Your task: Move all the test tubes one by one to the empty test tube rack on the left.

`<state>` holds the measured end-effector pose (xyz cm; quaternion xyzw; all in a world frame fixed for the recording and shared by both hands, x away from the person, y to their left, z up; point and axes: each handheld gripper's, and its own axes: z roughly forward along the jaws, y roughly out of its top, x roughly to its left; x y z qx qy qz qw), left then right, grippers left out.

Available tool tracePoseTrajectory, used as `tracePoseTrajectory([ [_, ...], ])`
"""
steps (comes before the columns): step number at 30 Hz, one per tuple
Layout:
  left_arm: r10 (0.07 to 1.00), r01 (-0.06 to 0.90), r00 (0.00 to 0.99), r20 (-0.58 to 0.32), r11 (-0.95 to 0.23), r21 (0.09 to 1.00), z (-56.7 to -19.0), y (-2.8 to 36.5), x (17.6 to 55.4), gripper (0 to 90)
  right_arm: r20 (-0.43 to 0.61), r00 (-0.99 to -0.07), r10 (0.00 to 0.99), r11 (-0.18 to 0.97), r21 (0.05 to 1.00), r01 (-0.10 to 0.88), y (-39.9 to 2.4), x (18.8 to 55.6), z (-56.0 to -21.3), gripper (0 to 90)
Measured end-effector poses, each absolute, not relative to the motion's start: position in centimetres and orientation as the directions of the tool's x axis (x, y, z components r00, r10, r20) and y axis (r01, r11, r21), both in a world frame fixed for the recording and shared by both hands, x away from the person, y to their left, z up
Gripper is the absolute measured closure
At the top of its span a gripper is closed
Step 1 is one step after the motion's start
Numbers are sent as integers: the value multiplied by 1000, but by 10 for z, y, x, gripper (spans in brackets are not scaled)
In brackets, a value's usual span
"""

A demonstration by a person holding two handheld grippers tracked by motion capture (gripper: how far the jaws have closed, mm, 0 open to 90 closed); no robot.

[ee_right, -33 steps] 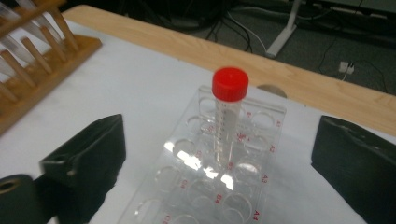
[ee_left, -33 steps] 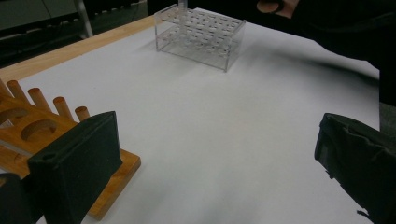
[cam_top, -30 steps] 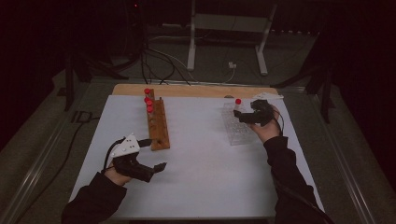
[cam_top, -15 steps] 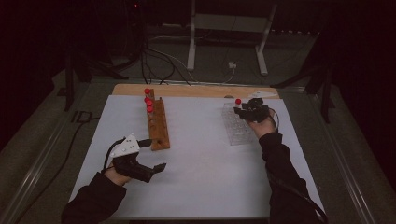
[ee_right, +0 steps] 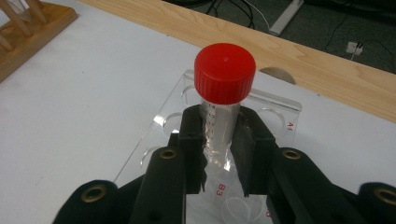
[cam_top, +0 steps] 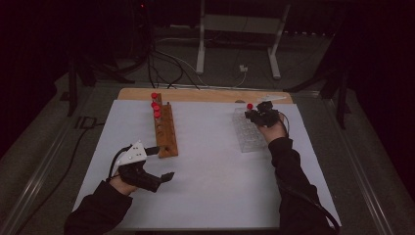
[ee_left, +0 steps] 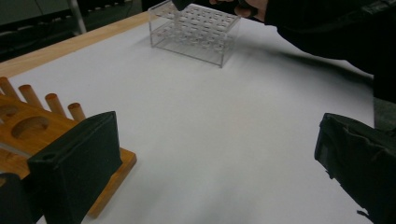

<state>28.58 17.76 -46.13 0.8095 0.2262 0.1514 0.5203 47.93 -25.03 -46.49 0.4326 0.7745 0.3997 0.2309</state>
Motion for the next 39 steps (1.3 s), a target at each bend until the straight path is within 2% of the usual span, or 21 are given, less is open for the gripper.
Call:
tracePoseTrajectory([
  [16, 510, 222, 860, 3, -379, 899, -463, 176, 287, 12, -18, -513, 858, 296, 835, 465, -252, 473, -453, 754],
  [39, 515, 215, 857, 13, -382, 899, -456, 169, 285, 13, -71, -528, 846, 311, 871, 380, -261, 444, -401, 754],
])
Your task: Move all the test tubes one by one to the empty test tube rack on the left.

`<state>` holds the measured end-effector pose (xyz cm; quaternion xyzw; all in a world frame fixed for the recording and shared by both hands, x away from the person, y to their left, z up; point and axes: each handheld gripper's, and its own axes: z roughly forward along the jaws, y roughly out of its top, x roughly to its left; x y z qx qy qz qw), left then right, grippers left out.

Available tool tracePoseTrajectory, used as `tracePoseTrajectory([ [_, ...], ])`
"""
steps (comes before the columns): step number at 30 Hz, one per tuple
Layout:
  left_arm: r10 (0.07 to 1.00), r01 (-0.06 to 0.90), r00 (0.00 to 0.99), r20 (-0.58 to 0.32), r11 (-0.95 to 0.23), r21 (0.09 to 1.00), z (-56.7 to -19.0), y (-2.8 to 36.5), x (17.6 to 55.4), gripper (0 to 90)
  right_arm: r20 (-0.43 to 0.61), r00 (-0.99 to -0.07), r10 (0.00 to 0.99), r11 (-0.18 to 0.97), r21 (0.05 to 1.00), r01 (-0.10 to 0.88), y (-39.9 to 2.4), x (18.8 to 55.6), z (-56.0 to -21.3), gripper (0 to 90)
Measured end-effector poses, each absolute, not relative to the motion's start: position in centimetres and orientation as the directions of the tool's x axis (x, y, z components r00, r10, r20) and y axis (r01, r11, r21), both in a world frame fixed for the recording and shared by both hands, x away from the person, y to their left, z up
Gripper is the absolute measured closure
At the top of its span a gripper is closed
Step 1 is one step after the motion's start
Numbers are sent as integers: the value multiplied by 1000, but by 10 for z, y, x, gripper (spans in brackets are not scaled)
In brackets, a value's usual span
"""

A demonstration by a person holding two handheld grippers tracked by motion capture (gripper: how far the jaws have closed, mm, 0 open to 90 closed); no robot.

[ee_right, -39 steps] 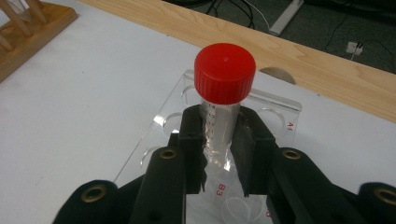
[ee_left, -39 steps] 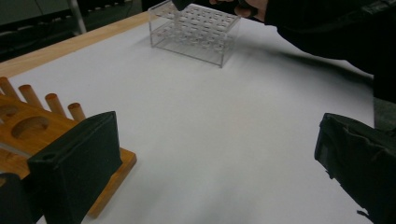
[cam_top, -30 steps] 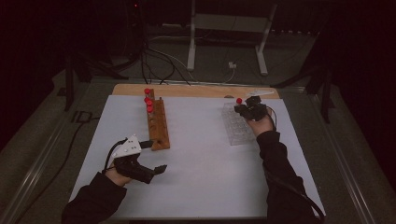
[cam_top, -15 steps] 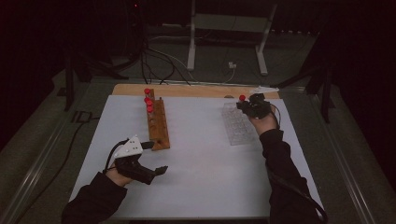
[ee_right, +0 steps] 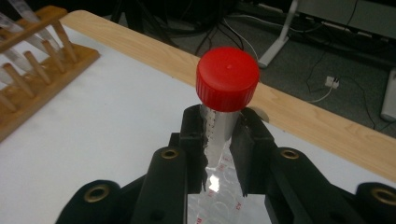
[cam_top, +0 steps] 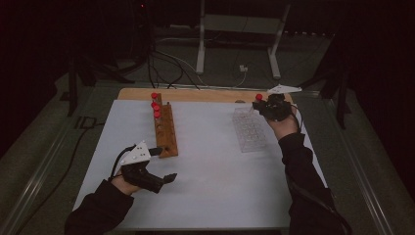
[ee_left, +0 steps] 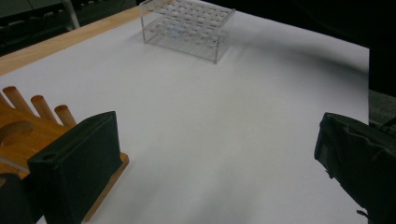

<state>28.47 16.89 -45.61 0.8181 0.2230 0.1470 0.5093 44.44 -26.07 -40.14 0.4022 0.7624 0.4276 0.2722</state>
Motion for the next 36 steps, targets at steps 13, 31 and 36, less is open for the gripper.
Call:
tracePoseTrajectory([
  [13, 499, 243, 866, -21, -383, 891, -447, 158, 287, 13, -91, -631, 770, 377, 863, 336, -234, 413, -392, 754],
  [31, 469, 217, 883, -8, -393, 893, -426, 147, 294, 17, -109, -731, 673, 462, 834, 301, -205, 371, -409, 754],
  [36, 451, 209, 892, -8, -398, 893, -422, 141, 295, 17, -111, -756, 645, 476, 833, 283, -198, 359, -412, 754],
])
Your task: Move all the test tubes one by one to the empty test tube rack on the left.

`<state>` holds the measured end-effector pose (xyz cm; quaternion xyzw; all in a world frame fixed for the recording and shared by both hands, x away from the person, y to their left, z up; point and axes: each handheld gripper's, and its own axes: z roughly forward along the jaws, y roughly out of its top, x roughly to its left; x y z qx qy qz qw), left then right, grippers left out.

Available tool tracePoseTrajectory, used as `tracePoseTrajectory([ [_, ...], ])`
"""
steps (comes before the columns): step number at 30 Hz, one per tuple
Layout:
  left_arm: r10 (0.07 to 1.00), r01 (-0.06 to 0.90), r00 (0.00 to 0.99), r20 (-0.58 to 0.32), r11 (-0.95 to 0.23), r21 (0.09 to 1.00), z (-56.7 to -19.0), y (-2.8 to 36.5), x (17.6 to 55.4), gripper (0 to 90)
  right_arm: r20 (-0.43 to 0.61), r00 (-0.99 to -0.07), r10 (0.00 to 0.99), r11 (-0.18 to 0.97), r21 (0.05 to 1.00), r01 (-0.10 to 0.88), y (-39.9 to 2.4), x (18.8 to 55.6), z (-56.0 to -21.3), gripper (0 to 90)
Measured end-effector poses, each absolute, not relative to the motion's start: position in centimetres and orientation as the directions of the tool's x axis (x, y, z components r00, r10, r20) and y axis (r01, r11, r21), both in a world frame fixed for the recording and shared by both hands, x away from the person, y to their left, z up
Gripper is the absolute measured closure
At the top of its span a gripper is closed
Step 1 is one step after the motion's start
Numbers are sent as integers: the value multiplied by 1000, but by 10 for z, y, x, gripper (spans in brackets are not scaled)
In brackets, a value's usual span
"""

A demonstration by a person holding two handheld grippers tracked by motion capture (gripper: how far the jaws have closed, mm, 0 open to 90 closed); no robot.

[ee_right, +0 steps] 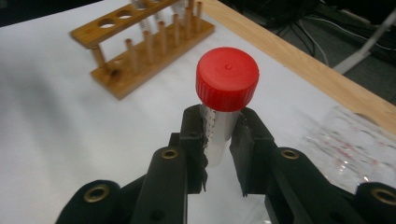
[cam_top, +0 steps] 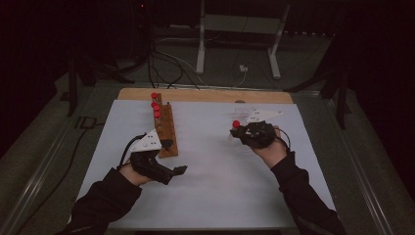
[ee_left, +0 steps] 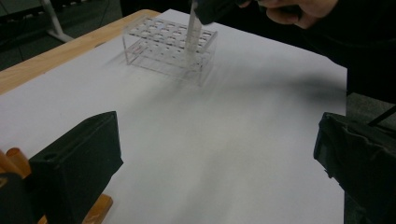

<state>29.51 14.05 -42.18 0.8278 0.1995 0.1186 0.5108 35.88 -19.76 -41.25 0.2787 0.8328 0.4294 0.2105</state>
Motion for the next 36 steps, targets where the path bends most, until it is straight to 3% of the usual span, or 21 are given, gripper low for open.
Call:
tracePoseTrajectory([
  [31, 374, 144, 927, 22, -410, 901, -410, 84, 304, 20, -82, -842, 534, 530, 808, 257, -161, 310, -451, 754],
  [36, 365, 133, 931, 25, -401, 906, -414, 76, 305, 67, -84, -848, 524, 532, 810, 249, -158, 307, -453, 754],
])
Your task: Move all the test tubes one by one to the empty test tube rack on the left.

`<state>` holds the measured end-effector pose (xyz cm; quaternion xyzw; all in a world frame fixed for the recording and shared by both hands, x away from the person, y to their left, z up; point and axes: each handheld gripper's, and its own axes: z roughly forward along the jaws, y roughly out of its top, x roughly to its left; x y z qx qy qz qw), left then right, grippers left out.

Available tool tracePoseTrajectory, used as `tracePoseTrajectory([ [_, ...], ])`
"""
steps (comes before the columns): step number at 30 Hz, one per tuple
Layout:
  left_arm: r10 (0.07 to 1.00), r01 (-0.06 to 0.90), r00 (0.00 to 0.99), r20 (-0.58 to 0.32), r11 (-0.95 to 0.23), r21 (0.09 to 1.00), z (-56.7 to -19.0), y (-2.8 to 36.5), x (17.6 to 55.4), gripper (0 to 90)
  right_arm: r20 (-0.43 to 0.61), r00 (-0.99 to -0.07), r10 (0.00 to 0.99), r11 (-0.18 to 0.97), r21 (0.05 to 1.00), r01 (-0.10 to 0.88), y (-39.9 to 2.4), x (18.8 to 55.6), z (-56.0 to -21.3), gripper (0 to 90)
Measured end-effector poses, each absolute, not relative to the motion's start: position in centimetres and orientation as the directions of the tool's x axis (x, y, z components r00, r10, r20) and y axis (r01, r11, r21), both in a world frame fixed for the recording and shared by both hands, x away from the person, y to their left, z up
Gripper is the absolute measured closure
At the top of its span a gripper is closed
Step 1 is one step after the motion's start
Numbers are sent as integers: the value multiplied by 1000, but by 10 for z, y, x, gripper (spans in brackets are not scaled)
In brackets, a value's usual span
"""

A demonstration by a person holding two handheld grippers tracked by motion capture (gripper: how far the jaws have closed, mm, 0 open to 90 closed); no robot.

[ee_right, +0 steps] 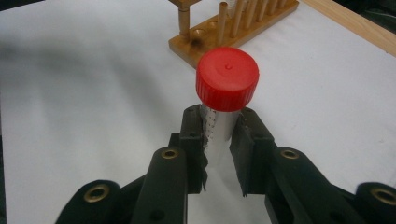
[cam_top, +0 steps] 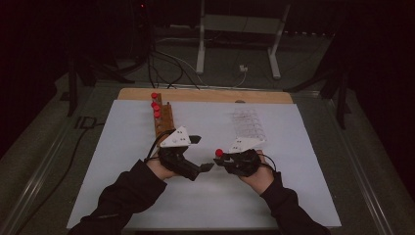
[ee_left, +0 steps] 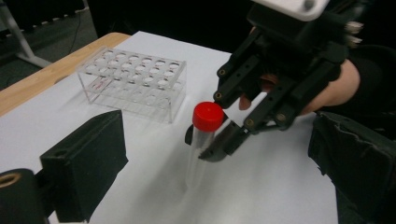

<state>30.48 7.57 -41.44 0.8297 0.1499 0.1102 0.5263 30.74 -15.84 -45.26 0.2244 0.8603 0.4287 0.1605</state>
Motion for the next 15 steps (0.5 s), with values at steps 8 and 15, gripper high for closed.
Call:
tracePoseTrajectory([
  [8, 389, 114, 920, 55, -399, 910, -425, 68, 309, 250, -77, -855, 514, 529, 813, 245, -156, 306, -454, 753],
  [15, 390, 98, 917, 83, -422, 901, -430, 57, 313, 447, -75, -858, 508, 525, 817, 239, -155, 305, -453, 754],
])
